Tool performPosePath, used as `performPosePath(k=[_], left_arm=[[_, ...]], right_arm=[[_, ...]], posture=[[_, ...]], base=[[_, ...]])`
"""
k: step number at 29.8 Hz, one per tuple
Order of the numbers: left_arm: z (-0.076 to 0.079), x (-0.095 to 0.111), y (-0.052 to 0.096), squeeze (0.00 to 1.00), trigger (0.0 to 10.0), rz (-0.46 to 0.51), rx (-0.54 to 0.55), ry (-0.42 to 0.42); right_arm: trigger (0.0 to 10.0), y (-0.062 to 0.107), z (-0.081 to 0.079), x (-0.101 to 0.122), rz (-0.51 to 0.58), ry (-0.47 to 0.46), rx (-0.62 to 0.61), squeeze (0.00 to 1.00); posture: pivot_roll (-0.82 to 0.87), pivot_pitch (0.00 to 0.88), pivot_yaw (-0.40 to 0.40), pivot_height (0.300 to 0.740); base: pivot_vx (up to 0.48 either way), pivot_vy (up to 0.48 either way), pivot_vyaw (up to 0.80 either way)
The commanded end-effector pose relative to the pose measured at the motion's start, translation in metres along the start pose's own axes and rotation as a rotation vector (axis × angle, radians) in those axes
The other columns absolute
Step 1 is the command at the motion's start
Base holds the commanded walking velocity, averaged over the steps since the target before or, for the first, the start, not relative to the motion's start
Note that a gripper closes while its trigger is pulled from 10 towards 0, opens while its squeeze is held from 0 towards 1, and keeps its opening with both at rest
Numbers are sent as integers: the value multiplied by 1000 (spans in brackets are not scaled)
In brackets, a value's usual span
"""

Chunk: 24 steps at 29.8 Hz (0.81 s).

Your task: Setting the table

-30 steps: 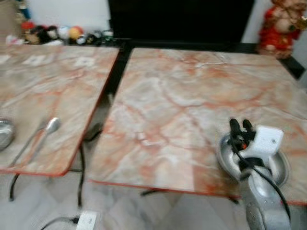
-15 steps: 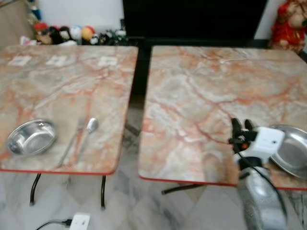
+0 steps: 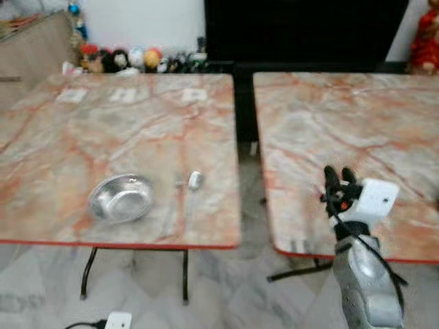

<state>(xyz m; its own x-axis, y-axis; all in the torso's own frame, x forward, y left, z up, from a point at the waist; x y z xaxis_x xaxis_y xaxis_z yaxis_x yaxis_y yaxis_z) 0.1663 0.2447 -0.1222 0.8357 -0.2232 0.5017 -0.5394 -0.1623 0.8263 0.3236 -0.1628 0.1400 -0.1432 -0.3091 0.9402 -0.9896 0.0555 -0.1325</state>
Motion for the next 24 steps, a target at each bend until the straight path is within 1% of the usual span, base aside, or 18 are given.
performPosePath(k=[1,6,8,14,19,21,22,24], left_arm=[[4,1,0,0,10000,2,-5,-2],[2,-1,0,0,10000,0,1,5],[-3,-5,2,0,10000,-5,8,10],[-11,-7,3,0,10000,-5,20,15],[-13,-7,3,0,10000,-4,23,14],[-12,-5,2,0,10000,-3,22,0],[-6,0,0,0,10000,6,15,-5],[0,6,-1,0,10000,17,9,-4]], right_arm=[[10000,-1,9,6,15,27,-19,0],[10000,-1,5,5,12,24,-7,0],[10000,-1,4,4,8,22,-2,0],[10000,-2,3,3,4,20,3,0],[10000,-2,2,2,2,17,5,0],[10000,-2,1,1,1,15,5,0],[10000,-2,1,1,-1,13,4,0],[10000,-3,2,0,-4,11,2,0]], posture=[[-62,10,7,740],[-58,17,5,740],[-56,20,4,740],[-50,23,1,740],[-51,21,4,740],[-50,22,4,740],[-50,21,5,740],[-47,23,5,740]], base=[[0,480,0],[0,480,0],[0,480,0],[0,480,0],[0,480,0],[0,0,0],[0,0,0],[0,0,0]])
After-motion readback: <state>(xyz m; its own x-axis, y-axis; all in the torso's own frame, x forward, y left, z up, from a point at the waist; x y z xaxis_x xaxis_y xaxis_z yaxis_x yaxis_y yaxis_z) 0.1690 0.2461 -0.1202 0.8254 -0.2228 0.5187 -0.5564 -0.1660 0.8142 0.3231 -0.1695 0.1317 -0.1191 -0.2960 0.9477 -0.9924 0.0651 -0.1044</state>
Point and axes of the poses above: a point about 5 cm out from each wrist's last joint towards the gripper, its own y axis pointing back from the gripper into the wrist, its own x axis along the axis of the wrist's last joint, z = x × y, the point moved 4 cm from there along -y, pointing out of the wrist towards the gripper, and after that the axes turned 8 degrees about -y, right-handed, at the moved point
